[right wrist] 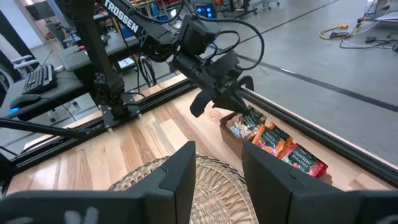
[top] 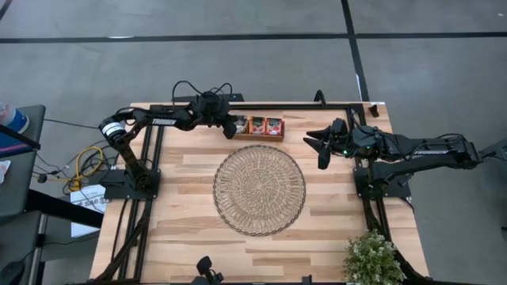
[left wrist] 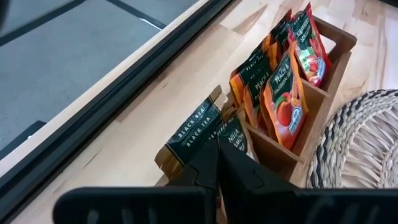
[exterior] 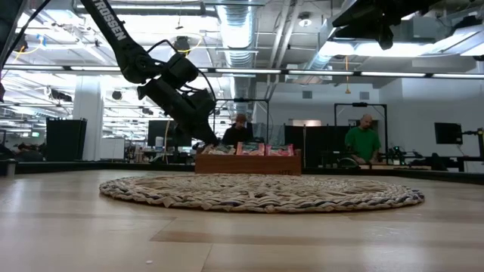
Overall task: Pick & Place Tea
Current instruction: Put the brown tea bag into the left section of the wooden organizer
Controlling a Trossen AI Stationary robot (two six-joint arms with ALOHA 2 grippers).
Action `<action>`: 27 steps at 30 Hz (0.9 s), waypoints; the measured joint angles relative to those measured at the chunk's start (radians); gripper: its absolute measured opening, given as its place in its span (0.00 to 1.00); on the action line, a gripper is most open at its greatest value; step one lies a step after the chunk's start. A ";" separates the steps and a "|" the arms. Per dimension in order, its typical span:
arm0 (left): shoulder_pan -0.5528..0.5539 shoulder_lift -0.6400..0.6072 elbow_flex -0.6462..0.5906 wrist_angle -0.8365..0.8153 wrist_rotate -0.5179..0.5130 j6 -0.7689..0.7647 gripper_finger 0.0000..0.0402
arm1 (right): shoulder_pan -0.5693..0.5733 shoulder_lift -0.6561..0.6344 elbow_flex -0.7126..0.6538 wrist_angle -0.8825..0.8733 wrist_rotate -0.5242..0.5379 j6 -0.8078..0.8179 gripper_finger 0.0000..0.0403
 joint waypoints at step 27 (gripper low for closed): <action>0.000 -0.050 0.000 -0.007 0.007 0.076 0.20 | 0.000 0.000 0.000 0.000 0.000 0.000 0.30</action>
